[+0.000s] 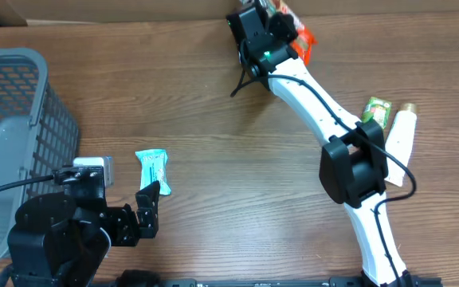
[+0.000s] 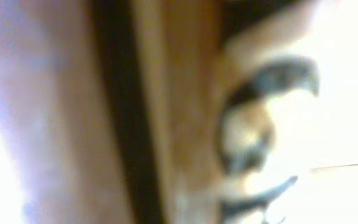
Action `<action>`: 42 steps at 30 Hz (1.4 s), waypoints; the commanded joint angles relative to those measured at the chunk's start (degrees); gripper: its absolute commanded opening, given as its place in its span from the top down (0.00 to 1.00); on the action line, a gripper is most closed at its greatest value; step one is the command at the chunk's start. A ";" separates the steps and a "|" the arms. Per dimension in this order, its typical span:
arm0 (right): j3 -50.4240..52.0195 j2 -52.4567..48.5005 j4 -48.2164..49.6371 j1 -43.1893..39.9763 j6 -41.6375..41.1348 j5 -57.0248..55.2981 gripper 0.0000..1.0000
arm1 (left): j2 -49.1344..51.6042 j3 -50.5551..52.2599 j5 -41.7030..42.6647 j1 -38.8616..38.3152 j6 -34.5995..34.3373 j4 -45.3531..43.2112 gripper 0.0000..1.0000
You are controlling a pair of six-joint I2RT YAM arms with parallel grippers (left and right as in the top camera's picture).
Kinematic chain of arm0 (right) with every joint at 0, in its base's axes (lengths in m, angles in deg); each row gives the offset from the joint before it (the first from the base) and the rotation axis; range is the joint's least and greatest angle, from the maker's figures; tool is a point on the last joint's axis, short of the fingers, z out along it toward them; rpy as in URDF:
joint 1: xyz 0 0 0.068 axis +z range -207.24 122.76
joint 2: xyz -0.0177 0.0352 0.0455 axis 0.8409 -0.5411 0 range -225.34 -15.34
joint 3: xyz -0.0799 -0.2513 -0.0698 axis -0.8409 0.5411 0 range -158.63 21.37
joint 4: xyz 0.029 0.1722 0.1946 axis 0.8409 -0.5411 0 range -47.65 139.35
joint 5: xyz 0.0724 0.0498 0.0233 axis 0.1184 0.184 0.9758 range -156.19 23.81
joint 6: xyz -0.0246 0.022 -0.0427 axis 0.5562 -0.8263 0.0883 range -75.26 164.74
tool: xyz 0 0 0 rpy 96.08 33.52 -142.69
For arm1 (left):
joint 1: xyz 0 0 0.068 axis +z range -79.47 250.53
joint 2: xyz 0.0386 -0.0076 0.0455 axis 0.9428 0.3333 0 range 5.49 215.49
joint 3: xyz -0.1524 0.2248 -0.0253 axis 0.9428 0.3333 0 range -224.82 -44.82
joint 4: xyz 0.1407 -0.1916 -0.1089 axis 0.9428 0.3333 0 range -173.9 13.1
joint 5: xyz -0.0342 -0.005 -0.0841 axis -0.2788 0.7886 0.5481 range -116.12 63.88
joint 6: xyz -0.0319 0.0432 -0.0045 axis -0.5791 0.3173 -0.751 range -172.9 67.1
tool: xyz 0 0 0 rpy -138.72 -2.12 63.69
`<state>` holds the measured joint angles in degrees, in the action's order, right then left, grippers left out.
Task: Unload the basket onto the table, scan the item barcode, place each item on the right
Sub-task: 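Lift the spaghetti pack and hold it up to the scanner, then carry the spaghetti pack right and set it on the tube and carton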
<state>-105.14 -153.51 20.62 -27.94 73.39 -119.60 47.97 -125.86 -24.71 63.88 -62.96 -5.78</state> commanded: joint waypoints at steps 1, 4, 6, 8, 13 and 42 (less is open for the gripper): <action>-2.08 -0.04 5.99 -1.01 6.43 -7.04 0.96 | -0.11 -0.33 -0.35 0.22 1.07 -0.11 0.00; -2.08 -1.49 8.26 -1.16 8.85 -7.23 0.96 | -0.11 -0.33 -0.35 0.22 1.07 -0.11 0.00; -2.05 -2.23 8.28 -1.29 9.57 -7.93 0.96 | -0.11 -0.33 -0.35 0.22 1.07 -0.11 0.00; -1.97 -2.99 8.28 -1.62 9.55 -8.74 0.96 | -0.11 -0.33 -0.35 0.22 1.07 -0.11 0.00; -0.76 -3.41 7.32 -2.36 9.25 -9.14 0.96 | -0.11 -0.33 -0.35 0.22 1.07 -0.11 0.00; 4.66 -3.39 6.78 -3.10 7.19 -9.60 0.96 | -0.11 -0.33 -0.35 0.22 1.07 -0.11 0.00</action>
<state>-98.94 -159.32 25.71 -31.31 83.29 -125.35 47.97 -125.86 -24.69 63.88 -62.96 -5.78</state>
